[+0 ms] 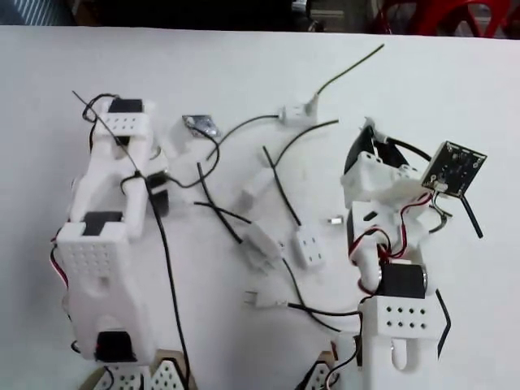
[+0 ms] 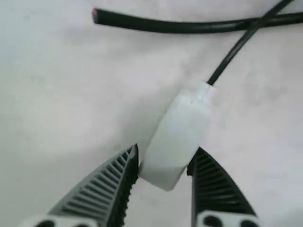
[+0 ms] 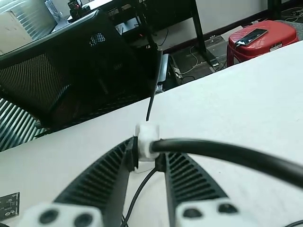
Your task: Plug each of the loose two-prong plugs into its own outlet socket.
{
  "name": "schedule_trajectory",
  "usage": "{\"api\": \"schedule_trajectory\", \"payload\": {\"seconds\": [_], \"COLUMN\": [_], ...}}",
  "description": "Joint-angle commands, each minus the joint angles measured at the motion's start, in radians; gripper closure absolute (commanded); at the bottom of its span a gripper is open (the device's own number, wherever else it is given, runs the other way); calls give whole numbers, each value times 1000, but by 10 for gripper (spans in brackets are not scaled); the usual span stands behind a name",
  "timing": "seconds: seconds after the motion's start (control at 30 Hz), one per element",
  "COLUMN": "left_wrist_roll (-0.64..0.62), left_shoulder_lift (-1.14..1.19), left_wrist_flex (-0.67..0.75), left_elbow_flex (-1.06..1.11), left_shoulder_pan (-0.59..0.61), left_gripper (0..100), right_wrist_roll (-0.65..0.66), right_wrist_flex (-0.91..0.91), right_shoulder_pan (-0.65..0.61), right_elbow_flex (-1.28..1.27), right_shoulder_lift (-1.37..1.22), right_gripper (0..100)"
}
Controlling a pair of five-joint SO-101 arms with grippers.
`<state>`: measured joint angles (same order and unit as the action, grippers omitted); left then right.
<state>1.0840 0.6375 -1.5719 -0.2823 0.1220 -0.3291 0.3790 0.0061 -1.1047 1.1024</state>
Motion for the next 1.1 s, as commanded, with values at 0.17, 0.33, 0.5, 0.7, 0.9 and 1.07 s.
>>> {"api": "schedule_trajectory", "payload": {"seconds": [0.17, 0.33, 0.5, 0.7, 0.9, 1.07], "left_wrist_roll": [-12, -72, -129, -175, -175, -176], "left_shoulder_lift": [-165, -369, -559, -806, -1038, -1181], "left_wrist_flex": [14, 204, 450, 568, 566, 565], "left_elbow_flex": [164, 445, 776, 1010, 1157, 1278], "left_shoulder_pan": [4, -45, -120, -143, -143, -168], "left_gripper": [832, 827, 741, 703, 702, 702], "right_wrist_roll": [2, 2, 2, 2, 2, 2], "right_wrist_flex": [-12, -12, -12, -12, -12, -12], "right_shoulder_pan": [7, 7, 7, 7, 7, 7], "right_elbow_flex": [8, 8, 6, 6, 6, 6], "right_shoulder_lift": [5, 5, 5, 5, 5, 5], "right_gripper": [981, 981, 981, 981, 981, 981]}}
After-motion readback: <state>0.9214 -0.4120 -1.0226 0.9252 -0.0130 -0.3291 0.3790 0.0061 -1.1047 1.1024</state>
